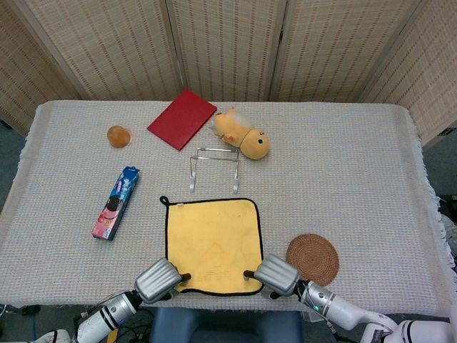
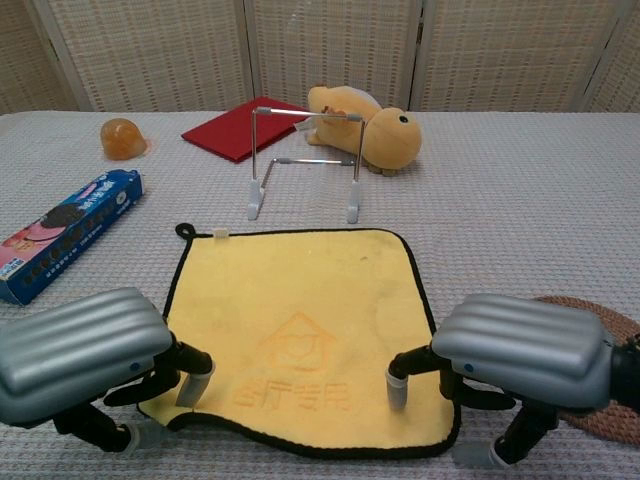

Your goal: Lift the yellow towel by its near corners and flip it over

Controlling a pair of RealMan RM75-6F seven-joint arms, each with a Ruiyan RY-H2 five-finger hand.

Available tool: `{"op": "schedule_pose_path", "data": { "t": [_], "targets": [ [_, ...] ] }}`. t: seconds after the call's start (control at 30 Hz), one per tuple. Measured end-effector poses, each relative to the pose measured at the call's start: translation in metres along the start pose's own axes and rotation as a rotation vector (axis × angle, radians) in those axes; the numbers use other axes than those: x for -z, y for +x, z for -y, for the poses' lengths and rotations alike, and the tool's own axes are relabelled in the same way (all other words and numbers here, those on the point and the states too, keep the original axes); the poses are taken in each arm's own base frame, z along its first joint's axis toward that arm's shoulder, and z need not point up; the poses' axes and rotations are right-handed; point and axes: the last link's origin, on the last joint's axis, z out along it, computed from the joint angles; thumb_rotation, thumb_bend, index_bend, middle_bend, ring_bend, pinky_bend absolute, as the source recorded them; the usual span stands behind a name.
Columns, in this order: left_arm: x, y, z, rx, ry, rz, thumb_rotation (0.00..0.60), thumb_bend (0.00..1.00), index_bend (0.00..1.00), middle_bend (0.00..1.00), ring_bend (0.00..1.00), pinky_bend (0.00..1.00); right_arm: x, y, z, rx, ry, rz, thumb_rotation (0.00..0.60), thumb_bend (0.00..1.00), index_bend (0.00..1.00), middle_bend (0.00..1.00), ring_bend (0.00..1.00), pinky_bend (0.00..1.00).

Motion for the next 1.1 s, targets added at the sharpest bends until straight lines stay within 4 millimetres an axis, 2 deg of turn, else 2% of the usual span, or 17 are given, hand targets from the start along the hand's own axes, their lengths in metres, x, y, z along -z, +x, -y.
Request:
{"op": "schedule_pose_path", "data": {
  "t": [0.23,0.5,0.7,0.83,1.1],
  "targets": [
    [0.000,0.000,0.001,-0.001,0.003,-0.002,0.600,0.42,0.61,0.94,0.85,0.96,-0.008,-0.002,0.002,0.007,0.009,-0.015,0.600,0.29,0.39,0.93,0.97,0.98],
    [0.000,0.002,0.001,0.009,0.004,-0.009,0.600,0.42,0.62,0.94,0.85,0.96,-0.014,-0.001,0.002,-0.005,0.012,-0.048,0.600,0.40,0.44,0.94,0.98,0.99],
    [-0.002,0.005,0.003,0.077,0.015,-0.020,0.600,0.42,0.65,0.95,0.86,0.97,-0.019,0.005,0.003,-0.030,0.015,-0.091,0.600,0.48,0.57,0.95,0.98,1.00],
    [-0.005,0.012,0.007,0.157,0.029,-0.036,0.600,0.42,0.66,0.95,0.86,0.97,-0.026,0.011,0.004,-0.047,0.023,-0.117,0.600,0.52,0.64,0.95,0.99,1.00],
    [-0.013,0.043,0.026,0.264,0.076,-0.104,0.600,0.42,0.66,0.96,0.87,0.97,-0.036,0.036,0.005,-0.063,0.029,-0.222,0.600,0.52,0.64,0.96,0.99,1.00]
  ]
}}
